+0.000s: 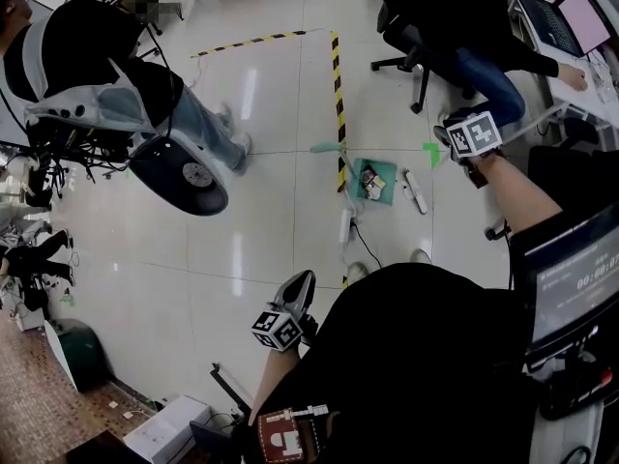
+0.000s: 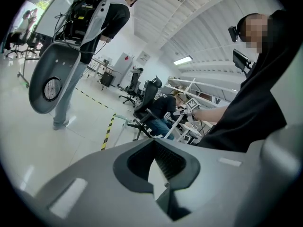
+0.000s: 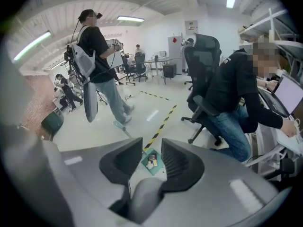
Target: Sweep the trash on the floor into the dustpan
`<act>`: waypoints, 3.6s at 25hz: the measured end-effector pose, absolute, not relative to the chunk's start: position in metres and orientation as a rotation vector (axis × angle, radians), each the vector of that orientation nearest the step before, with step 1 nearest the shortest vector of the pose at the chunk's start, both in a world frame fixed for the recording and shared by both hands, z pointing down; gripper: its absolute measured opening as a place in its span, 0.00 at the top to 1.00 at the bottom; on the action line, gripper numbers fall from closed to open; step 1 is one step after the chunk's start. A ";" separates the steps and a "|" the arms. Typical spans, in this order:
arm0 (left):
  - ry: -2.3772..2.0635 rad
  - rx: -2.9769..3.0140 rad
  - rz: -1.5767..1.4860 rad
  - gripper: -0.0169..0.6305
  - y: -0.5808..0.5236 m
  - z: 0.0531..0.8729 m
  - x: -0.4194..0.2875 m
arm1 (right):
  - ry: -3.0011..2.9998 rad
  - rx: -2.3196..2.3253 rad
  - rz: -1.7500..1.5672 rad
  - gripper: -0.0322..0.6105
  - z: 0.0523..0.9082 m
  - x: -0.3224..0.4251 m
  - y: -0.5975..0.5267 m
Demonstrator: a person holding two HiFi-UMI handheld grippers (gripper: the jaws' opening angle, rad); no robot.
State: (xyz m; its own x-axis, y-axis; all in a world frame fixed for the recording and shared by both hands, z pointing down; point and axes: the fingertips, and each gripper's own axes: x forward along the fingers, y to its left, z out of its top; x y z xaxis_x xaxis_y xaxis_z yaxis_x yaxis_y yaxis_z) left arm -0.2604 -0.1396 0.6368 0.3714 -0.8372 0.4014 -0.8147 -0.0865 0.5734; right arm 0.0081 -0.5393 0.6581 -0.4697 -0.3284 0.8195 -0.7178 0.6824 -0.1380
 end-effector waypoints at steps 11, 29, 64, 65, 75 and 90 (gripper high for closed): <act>-1.406 1.925 -0.065 0.98 -0.143 0.639 -0.291 | -2.145 0.858 0.698 0.76 0.626 0.000 -0.523; -0.996 2.229 0.024 0.98 -0.152 0.646 -0.251 | -2.020 1.168 0.732 0.76 0.576 0.130 -0.366; -1.210 2.235 0.043 0.98 0.184 0.590 -0.075 | -2.211 0.953 0.608 0.93 0.626 0.290 -0.004; -1.194 2.252 0.039 0.98 0.192 0.591 -0.093 | -2.203 0.971 0.603 0.93 0.624 0.277 0.005; -0.961 2.361 0.179 0.98 0.237 0.606 -0.249 | -2.067 1.252 0.542 0.93 0.605 0.192 0.100; -0.949 2.405 0.039 0.98 0.237 0.573 -0.172 | -2.146 1.092 0.685 0.93 0.627 0.180 0.181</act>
